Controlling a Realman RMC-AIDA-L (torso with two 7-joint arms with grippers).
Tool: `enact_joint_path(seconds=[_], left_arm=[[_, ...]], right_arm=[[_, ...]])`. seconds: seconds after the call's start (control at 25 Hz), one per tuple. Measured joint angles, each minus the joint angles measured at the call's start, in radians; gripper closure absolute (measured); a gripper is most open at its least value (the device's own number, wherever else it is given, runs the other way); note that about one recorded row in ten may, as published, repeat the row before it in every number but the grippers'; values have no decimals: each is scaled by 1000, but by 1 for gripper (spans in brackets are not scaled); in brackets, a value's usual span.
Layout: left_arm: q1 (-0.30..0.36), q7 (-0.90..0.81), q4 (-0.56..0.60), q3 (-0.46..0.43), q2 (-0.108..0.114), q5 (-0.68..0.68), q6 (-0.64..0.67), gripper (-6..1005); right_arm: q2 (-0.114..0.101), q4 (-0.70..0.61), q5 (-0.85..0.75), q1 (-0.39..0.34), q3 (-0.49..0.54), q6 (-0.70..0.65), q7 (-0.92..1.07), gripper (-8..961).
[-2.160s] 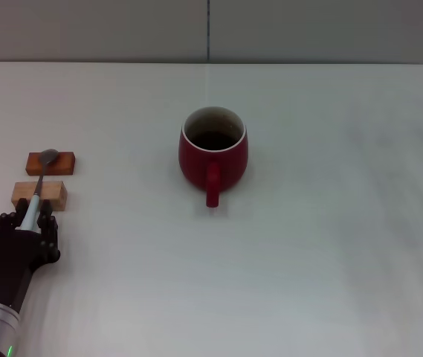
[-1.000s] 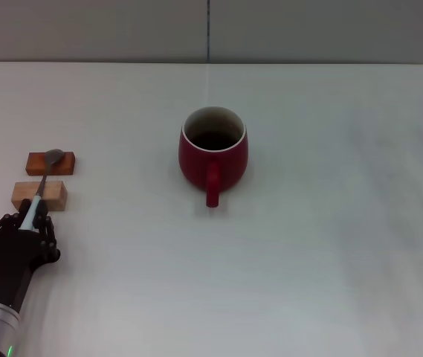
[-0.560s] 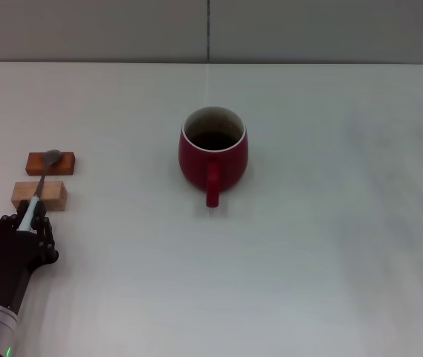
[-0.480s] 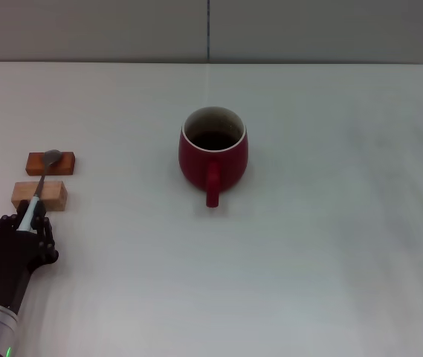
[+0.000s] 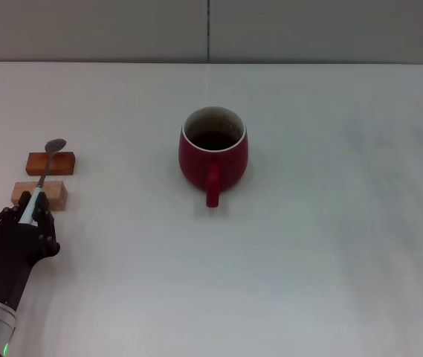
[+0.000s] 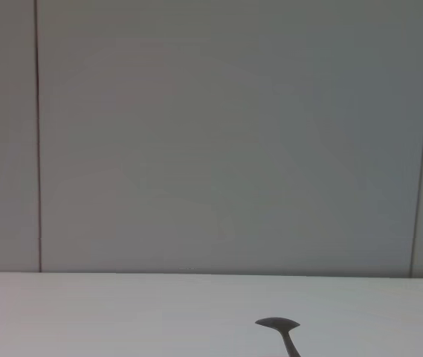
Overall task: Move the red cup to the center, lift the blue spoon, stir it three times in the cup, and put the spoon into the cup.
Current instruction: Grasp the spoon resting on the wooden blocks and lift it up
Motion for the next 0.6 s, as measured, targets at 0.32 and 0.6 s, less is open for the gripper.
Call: enact_joint_path(seconds=[0.32, 0.6], left_arm=[[1, -132, 32, 12, 8, 19, 51, 829], [9, -378, 159, 14, 12, 99, 71, 829]], right_arm=[[1, 0, 0, 0, 0, 0, 0, 948], [1, 0, 0, 0, 2, 0, 0, 948]])
